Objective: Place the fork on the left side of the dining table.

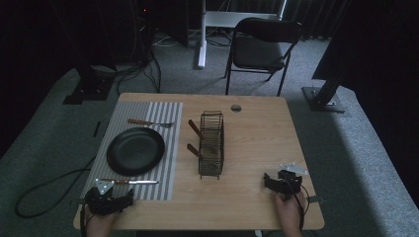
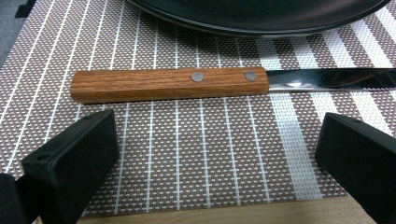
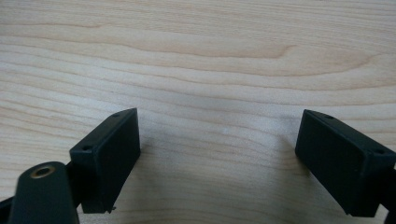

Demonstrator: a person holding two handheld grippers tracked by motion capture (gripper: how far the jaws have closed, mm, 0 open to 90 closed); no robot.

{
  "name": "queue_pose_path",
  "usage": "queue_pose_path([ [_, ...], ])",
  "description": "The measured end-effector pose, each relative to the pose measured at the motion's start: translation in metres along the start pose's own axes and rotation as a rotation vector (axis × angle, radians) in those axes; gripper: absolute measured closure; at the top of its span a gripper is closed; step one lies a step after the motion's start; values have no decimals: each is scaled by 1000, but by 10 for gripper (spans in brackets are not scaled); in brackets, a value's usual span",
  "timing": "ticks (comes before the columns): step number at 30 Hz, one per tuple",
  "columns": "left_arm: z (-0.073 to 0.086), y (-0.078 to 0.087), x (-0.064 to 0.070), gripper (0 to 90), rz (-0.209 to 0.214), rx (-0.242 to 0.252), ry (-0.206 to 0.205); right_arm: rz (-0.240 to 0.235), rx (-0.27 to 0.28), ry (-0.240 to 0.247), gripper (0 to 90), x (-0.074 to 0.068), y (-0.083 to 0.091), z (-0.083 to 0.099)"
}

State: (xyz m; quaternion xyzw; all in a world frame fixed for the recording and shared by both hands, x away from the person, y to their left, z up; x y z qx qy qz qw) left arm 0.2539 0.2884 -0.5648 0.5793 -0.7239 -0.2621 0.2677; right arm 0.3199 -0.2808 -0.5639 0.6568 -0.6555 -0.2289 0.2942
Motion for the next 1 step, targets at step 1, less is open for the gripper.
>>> queue_pose_path([
  [1, 0, 0, 0, 0, 0, 0, 0, 0, 0, 0, 136, 0, 0, 0],
])
Point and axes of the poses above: each handheld gripper's, and its own axes: y roughly backward along the jaws, z roughly out of its underside, x roughly to its right, the point moved 2 cm from there along -y, roughly forward along the jaws, and after that the axes turned 8 degrees about z, right-handed, at the moved point
